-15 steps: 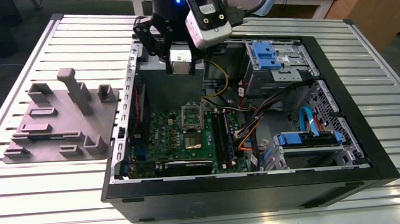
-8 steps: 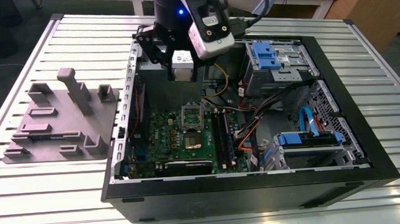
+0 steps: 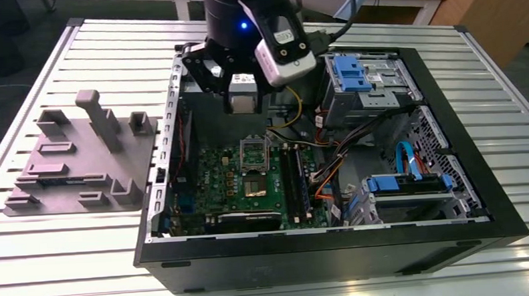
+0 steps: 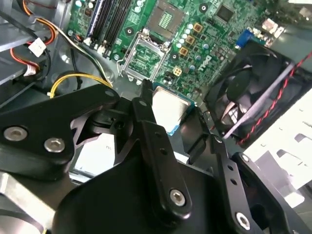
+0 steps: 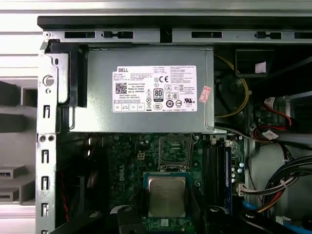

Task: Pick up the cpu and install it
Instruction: 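Place the cpu into insertion slot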

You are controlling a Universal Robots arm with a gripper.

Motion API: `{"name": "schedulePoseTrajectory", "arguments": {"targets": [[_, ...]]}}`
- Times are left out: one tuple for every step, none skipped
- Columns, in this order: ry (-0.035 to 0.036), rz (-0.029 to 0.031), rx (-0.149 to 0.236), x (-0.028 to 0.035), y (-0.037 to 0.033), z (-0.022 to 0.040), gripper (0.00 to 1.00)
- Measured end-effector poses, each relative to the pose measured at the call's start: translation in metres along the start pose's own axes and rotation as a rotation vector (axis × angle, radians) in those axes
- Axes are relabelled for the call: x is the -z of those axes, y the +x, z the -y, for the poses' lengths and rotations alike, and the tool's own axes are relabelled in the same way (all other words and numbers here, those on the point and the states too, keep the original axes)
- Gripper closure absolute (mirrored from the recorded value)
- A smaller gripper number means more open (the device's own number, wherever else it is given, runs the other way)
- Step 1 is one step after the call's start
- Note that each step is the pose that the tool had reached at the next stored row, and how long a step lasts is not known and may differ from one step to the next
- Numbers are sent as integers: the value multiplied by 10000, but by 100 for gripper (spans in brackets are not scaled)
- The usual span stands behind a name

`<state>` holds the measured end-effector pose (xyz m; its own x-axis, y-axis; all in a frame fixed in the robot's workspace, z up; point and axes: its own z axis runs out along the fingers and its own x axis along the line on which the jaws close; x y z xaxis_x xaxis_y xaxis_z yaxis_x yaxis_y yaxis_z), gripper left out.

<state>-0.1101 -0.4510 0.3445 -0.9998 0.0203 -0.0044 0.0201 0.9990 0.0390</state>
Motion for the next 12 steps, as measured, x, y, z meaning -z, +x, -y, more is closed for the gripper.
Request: {"name": "schedulePoseTrajectory", "arguments": {"targets": [[1, -2, 15, -10, -14, 1, 53], [-1, -1, 15, -22, -34, 4, 53], [-2, -1, 11, -34, -51, 9, 53], [-1, 0, -2, -43, -58, 16, 53], [0, 0, -19, -46, -60, 20, 53], [0, 1, -28, -47, -59, 21, 53], [-1, 1, -28, -47, -59, 21, 53], [0, 0, -28, -47, -60, 21, 53], [-1, 1, -27, -47, -60, 22, 53], [-1, 1, -27, -47, -60, 23, 53], [-1, 1, -28, -47, -60, 23, 53], [-1, 1, -27, -47, -60, 23, 53]]}}
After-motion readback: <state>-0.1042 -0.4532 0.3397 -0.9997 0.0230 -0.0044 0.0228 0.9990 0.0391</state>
